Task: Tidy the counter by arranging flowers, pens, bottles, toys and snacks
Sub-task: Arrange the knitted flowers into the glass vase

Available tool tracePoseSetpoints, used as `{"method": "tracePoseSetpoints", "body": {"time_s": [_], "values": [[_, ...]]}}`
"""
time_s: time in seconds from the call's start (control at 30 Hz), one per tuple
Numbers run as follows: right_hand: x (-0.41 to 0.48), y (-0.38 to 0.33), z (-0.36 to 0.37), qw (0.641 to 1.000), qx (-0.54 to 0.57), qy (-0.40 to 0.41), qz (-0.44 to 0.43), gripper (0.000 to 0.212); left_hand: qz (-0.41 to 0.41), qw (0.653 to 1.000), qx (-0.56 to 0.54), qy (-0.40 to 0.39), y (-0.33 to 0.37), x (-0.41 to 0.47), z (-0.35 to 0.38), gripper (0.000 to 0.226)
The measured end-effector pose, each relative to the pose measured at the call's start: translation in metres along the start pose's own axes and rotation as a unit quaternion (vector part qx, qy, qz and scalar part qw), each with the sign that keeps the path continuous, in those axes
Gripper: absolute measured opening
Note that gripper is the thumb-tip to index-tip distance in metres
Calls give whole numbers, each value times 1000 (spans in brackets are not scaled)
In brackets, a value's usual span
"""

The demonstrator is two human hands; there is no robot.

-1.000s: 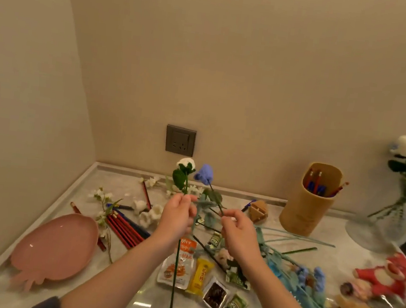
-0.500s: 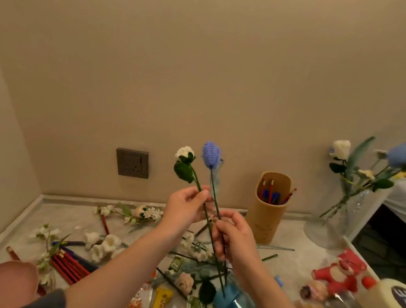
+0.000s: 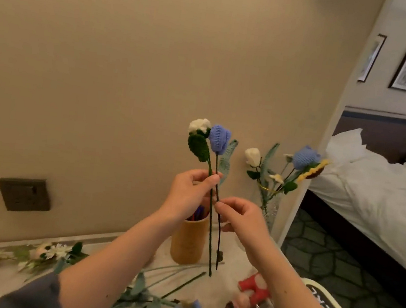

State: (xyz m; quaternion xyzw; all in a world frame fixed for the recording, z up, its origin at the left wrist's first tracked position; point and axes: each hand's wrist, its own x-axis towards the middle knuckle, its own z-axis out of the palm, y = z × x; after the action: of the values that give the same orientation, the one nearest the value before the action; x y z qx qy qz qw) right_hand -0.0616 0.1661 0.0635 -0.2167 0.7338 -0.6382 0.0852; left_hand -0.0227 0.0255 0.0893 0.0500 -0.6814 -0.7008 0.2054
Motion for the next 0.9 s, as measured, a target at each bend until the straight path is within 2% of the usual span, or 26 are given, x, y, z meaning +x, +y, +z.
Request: {"method": "tracePoseSetpoints", "body": {"time_s": [0.13,0.27,0.37,0.57,0.73,0.9], "values": [[19,-10,-45,996,-45,48,-60,9,8,999,-16,-31,3,24,44,15],[34,-18,-79,989,-100,56,-96,15,35,998,-12,-57,4,47,79,12],[47,-23,-104,980,-149,65,-118,9,65,996,-20,-58,7,63,101,14],[79,-38,-146,931,-276,161,-179,5,171,985,-18,24,21,93,130,13],[106,-37,-164,927,-269,204,-165,4,230,968,22,96,25,113,146,11],[118,-22,-164,923,-265,214,-178,15,258,958,52,110,19,124,153,17]]}}
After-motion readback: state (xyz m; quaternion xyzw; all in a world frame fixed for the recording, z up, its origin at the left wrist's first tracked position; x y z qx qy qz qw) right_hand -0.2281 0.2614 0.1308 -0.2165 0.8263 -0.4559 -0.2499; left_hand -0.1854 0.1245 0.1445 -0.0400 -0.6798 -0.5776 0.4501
